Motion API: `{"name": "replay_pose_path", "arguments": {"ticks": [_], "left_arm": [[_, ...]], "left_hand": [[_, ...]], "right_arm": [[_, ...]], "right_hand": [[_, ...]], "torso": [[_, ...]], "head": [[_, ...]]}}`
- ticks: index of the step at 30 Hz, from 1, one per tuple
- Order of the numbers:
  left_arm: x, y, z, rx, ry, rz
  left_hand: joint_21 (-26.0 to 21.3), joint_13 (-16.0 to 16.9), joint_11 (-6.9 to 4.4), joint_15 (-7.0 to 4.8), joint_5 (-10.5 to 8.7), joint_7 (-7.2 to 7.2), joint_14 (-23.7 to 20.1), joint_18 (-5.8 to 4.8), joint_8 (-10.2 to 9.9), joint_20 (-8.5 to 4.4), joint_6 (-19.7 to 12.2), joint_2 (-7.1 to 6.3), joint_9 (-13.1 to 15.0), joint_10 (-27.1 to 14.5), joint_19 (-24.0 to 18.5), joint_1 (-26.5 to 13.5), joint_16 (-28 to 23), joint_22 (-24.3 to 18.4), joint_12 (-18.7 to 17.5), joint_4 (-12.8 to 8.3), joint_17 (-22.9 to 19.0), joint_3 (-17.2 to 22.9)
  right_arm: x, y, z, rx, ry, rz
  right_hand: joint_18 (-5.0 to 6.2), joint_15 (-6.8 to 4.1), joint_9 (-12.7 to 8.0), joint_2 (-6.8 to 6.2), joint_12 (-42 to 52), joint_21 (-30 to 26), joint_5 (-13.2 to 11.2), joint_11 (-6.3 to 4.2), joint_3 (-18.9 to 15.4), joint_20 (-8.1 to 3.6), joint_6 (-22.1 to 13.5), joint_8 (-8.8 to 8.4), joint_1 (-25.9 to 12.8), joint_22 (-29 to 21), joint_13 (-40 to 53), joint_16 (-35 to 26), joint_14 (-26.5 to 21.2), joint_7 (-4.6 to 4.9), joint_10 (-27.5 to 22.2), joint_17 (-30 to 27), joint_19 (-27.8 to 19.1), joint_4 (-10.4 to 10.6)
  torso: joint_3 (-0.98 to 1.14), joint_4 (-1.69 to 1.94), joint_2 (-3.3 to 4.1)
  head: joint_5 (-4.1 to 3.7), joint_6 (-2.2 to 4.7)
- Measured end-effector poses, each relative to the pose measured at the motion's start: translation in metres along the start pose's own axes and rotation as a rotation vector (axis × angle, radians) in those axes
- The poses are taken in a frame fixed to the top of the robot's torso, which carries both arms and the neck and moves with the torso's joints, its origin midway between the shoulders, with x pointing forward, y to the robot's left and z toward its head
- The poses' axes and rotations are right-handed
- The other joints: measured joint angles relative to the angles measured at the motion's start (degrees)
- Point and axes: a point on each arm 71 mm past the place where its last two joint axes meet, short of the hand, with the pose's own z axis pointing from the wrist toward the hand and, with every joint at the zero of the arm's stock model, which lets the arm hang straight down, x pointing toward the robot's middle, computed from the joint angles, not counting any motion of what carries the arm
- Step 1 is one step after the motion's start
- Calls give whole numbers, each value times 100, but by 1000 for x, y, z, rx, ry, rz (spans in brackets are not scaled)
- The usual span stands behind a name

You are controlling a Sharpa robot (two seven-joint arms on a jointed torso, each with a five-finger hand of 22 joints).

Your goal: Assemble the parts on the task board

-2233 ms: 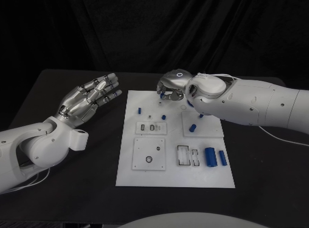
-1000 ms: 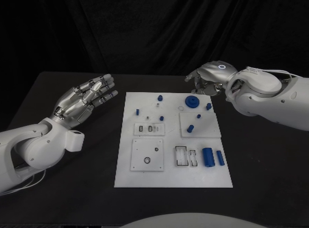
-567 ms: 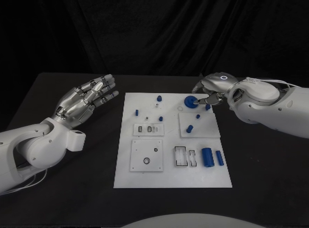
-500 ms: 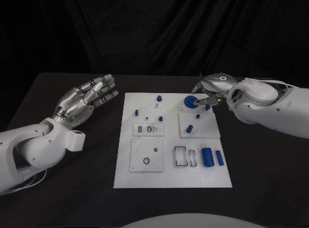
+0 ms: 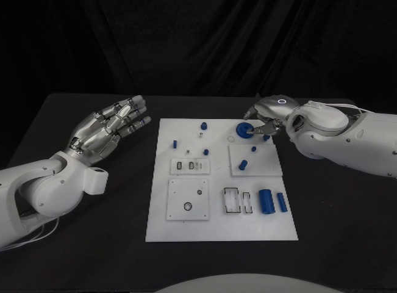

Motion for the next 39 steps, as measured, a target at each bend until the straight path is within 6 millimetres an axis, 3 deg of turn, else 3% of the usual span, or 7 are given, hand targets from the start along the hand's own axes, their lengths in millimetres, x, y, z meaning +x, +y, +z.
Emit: {"name": "replay_pose_path", "arguments": {"ticks": [19,24,29,31,34,39], "left_arm": [[0,0,0,0,6,-5],[0,0,0,0,7,-5],[0,0,1,0,8,-6],[0,0,1,0,8,-6],[0,1,1,0,7,-5],[0,0,1,0,7,-5]], "left_hand": [[0,0,21,0,0,21,0,0,0,0,-21,-23,0,-21,0,23,0,0,0,16,0,16],[0,0,21,0,0,21,0,0,0,0,-21,-23,0,-21,0,23,0,0,0,16,0,16],[0,0,21,21,0,21,-21,0,0,0,-21,-23,0,-21,0,22,0,-5,0,0,0,32],[0,0,21,21,0,40,-21,0,0,0,-40,-23,-4,-21,0,23,0,-5,0,0,0,32],[0,0,21,21,0,40,-21,0,0,0,-40,-23,-5,-21,0,23,0,-5,0,0,0,32],[0,0,21,21,0,40,-21,0,0,0,-40,-23,-5,-21,0,23,0,-5,0,0,0,32]], "right_arm": [[12,2,7,22,39,-5],[11,1,8,24,34,-4],[11,1,8,22,28,-3],[10,2,9,21,25,-2],[10,2,8,18,21,-1],[11,5,5,8,10,7]], "right_hand": [[1,0,50,31,0,0,27,0,26,0,283,125,30,-1,1,0,0,33,-1,-1,0,-56],[1,0,195,45,0,-23,359,0,104,0,682,315,92,-2,0,-32,0,1,0,-1,0,-169],[2,0,214,33,0,-23,444,-2,119,0,739,433,122,-2,0,-32,0,20,2,-1,0,-215],[1,-12,238,40,0,-23,485,-51,128,-12,759,486,129,-2,0,-32,12,39,15,-2,12,-256],[2,-76,238,46,0,-23,687,-116,144,-77,767,608,135,-2,0,-32,8,47,10,-1,9,-335],[2,-134,238,47,-1,51,1036,-135,189,-113,767,617,137,-2,-1,-32,9,47,9,-2,-10,-382]], "torso": [[-18,-5,-19],[-11,1,-16],[-8,1,-12],[-8,1,-10],[-9,1,-10],[-9,1,-9]], "head": [[24,-62],[12,-69],[8,-73],[5,-73],[3,-70],[26,-66]]}}
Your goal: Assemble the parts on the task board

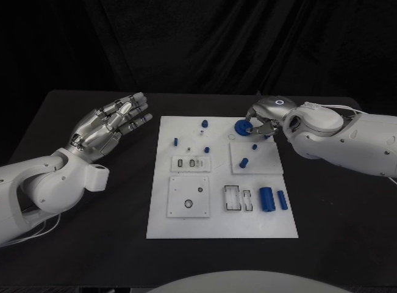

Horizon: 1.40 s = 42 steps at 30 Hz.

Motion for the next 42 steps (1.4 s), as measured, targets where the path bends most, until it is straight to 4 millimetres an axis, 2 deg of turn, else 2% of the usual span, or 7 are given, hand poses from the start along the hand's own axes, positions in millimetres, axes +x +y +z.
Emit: {"name": "replay_pose_path", "arguments": {"ticks": [7,9,26,27,31,35,42], "left_arm": [[-1,-1,-1,0,-3,1],[-1,-1,-1,0,-3,1],[1,0,1,0,1,-1],[0,0,1,-1,1,0],[0,0,1,-1,0,0],[0,1,2,-2,2,0],[1,2,3,-3,4,-1]], "left_hand": [[0,0,0,0,0,0,0,0,0,0,0,0,0,0,0,0,0,0,0,0,0,0],[0,0,0,0,0,0,0,0,0,0,0,0,0,0,0,0,0,0,0,0,0,0],[0,0,0,0,0,20,0,0,0,0,-20,0,0,0,0,0,0,1,0,-23,0,23],[0,0,0,0,0,20,0,0,0,0,-20,0,0,0,0,0,0,1,0,-23,0,23],[0,0,0,0,0,20,0,0,0,0,-20,0,0,0,0,0,0,1,0,-23,0,23],[0,0,6,0,0,20,0,0,0,12,-20,0,0,-6,-12,0,0,1,0,-14,0,32],[0,0,21,0,0,20,0,0,0,21,-20,0,1,-21,-21,0,0,1,0,-7,0,39]], "right_arm": [[-3,8,-7,-29,-19,16],[-9,12,-8,-40,-31,18],[-28,33,-2,-89,-10,3],[-28,32,-1,-87,-2,0],[-26,31,-1,-79,24,-7],[-25,32,0,-77,44,-12],[-23,34,1,-79,63,-17]], "right_hand": [[-4,-6,0,-74,0,117,215,-40,17,-21,-29,337,74,-1,0,48,-3,-29,1,0,21,-49],[-95,-6,0,-75,0,131,277,-41,25,-20,-29,356,75,-1,0,48,-3,-29,1,0,21,-70],[-94,-6,11,-76,0,154,247,-41,91,-20,-79,332,7,3,-1,47,-4,-81,0,-1,20,-38],[-93,-6,287,-82,0,154,243,-41,92,-20,-79,328,1,3,-1,47,-4,-81,1,-1,20,-38],[-93,-6,480,-86,0,154,205,-40,92,-20,-78,325,-14,3,-1,48,-4,-82,1,-1,20,-38],[-93,-6,996,-86,0,154,204,-40,92,-20,-68,315,-14,3,-1,48,-4,-92,0,-1,21,-39],[-92,-6,1184,-70,0,153,188,-40,122,-20,74,328,-24,2,0,47,-4,-232,0,-1,20,-36]], "torso": [[-1,2,-1],[-1,4,-1],[-7,-1,-2],[-8,-1,-2],[-8,-1,-2],[-8,1,-2],[-4,5,-4]], "head": [[13,-46],[9,-53],[-15,-70],[-15,-66],[-19,-63],[-26,-62],[-41,-63]]}}
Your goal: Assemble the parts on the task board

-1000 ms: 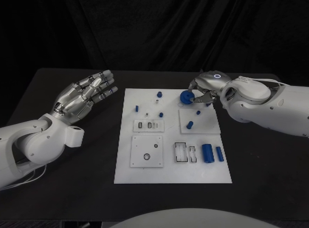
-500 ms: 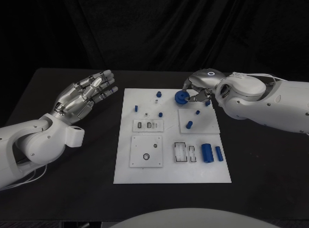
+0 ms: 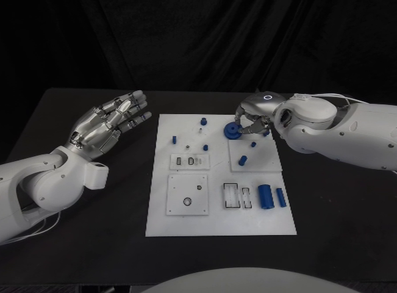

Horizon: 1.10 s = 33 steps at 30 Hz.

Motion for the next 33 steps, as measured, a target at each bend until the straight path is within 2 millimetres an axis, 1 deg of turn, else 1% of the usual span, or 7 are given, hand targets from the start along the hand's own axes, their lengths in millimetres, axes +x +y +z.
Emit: {"name": "replay_pose_path", "arguments": {"ticks": [8,11,14,18,21,31,33], "left_arm": [[-1,0,0,-1,-1,1],[-1,0,0,-2,-2,1],[-1,0,0,-2,-2,1],[-2,0,0,-3,-2,1],[-2,0,0,-4,-2,1],[-2,1,1,-7,-1,1],[-2,1,1,-8,-1,1]], "left_hand": [[0,0,0,0,0,0,0,0,0,0,0,0,0,0,0,0,0,0,0,0,0,0],[0,0,0,0,0,0,0,0,0,0,0,0,0,0,0,0,0,0,0,0,0,0],[0,0,0,0,0,0,0,0,0,0,0,0,0,0,0,0,0,0,0,0,0,0],[0,0,0,0,0,0,0,0,0,0,0,0,0,0,0,0,0,0,0,0,0,0],[0,0,0,0,0,0,0,0,0,0,0,0,0,0,0,0,0,0,0,0,0,0],[0,0,0,21,0,22,21,0,0,0,-22,0,-5,0,0,0,0,1,0,-16,0,16],[0,0,0,21,0,22,21,0,0,0,-22,0,-5,0,0,0,0,1,0,-16,0,16]], "right_arm": [[0,0,0,-1,-1,0],[0,0,0,0,-1,0],[0,0,0,-1,-2,0],[0,1,1,-3,-2,1],[0,3,1,-7,-4,2],[6,10,6,-19,-1,7],[8,10,6,-18,0,7]], "right_hand": [[0,0,-58,14,0,0,0,0,-1,0,-53,-29,-14,0,0,0,0,10,0,0,0,0],[0,0,-73,12,0,0,-34,4,23,0,-163,-118,-16,-1,0,0,0,54,-4,0,0,24],[0,79,-161,-99,0,-74,-526,126,26,22,-552,-374,-126,-1,0,0,7,138,1,0,-11,67],[1,146,-287,-148,0,-93,-1234,198,-103,94,-946,-633,-308,-1,0,0,-2,222,-11,0,-11,196],[1,146,-356,-164,0,-94,-1482,209,-193,135,-1103,-734,-414,-1,0,0,-1,257,0,0,-10,286],[1,186,-425,-129,0,-93,-1541,251,-279,158,-1138,-739,-552,-2,-1,0,0,276,3,0,7,404],[1,186,-444,-129,0,-93,-1428,258,-279,175,-1088,-739,-552,-2,-1,0,0,316,9,0,-11,404]], "torso": [[4,-7,-1],[4,-8,0],[5,-7,1],[6,-6,2],[6,-3,2],[5,-4,2],[5,-4,2]], "head": [[28,4],[34,4],[36,4],[41,1],[50,-1],[54,-10],[54,-10]]}}
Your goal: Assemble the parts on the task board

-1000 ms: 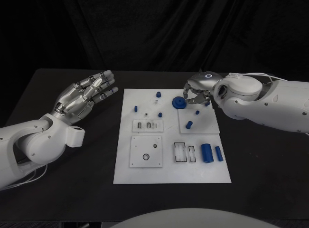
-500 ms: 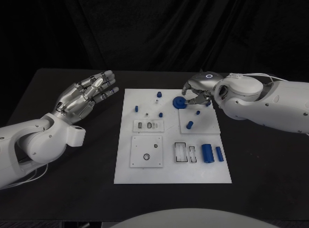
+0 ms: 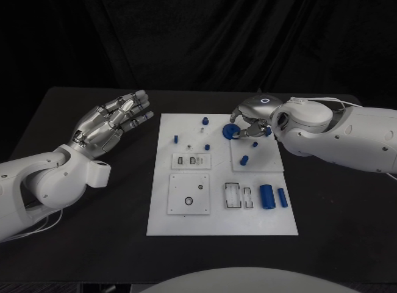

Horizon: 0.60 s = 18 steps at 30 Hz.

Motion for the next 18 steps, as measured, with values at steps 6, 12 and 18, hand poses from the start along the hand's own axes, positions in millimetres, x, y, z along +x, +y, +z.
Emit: {"name": "replay_pose_path", "arguments": {"ticks": [6,12,18], "left_arm": [[0,0,0,-3,-1,0],[-1,1,0,-6,0,0],[-1,1,0,-9,1,-1]], "left_hand": [[0,0,0,0,0,20,0,0,0,0,-20,0,0,0,0,0,0,0,0,0,0,0],[0,0,0,0,0,20,0,0,0,0,-20,0,0,0,0,0,0,-5,0,0,0,0],[0,0,0,0,0,20,0,0,0,0,-20,0,0,0,0,0,0,-5,0,0,0,0]], "right_arm": [[4,0,3,3,5,-1],[7,2,7,2,10,-1],[8,2,9,1,8,0]], "right_hand": [[0,15,-38,57,0,0,446,0,26,0,172,29,57,0,0,0,15,-11,0,0,0,-26],[0,15,-87,76,0,0,970,0,114,0,272,58,155,-1,0,0,15,-26,0,0,0,-114],[0,15,-137,48,0,-22,1499,0,268,0,343,56,322,-1,0,0,15,-21,0,0,0,-221]], "torso": [[0,-2,0],[1,2,0],[1,4,0]], "head": [[7,-10],[-7,-24],[0,-31]]}}
